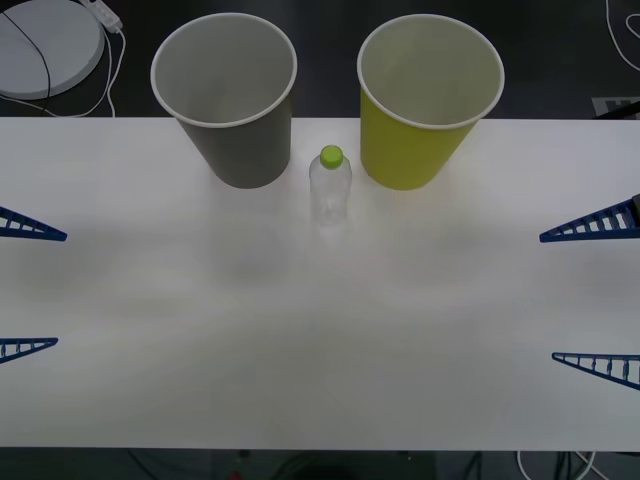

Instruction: Put the can into the green bin and the plastic bottle into the gray bin

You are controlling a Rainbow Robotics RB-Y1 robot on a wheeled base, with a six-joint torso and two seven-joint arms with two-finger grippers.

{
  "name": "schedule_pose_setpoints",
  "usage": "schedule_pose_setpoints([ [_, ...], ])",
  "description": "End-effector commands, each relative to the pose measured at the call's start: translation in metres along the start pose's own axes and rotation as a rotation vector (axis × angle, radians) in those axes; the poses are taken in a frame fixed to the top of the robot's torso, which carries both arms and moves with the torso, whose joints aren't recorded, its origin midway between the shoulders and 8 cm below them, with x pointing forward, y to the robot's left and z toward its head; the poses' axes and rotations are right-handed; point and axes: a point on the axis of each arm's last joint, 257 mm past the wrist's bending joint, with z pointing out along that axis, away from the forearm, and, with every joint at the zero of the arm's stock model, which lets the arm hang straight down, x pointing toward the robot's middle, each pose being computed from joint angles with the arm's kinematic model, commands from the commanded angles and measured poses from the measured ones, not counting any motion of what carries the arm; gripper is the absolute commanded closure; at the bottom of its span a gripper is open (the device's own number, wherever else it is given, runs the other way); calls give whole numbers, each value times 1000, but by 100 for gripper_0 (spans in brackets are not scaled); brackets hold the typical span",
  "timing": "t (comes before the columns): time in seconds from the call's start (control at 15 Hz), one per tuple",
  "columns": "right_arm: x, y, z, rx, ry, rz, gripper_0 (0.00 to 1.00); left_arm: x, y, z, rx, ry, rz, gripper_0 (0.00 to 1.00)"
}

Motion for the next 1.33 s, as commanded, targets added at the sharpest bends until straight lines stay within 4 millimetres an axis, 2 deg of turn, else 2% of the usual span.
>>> schedule_pose_setpoints([
  [0.07,0,0,0,0,0,0,0,0,0,0,0,0,0,0],
  [0.6,3,-2,4,52,-44,63,0,0,0,0,0,0,0,0],
  [0.93,36,-3,24,152,-49,185,0,0,0,0,0,0,0,0],
  [1.33,80,-7,31,312,-42,282,0,0,0,0,0,0,0,0],
])
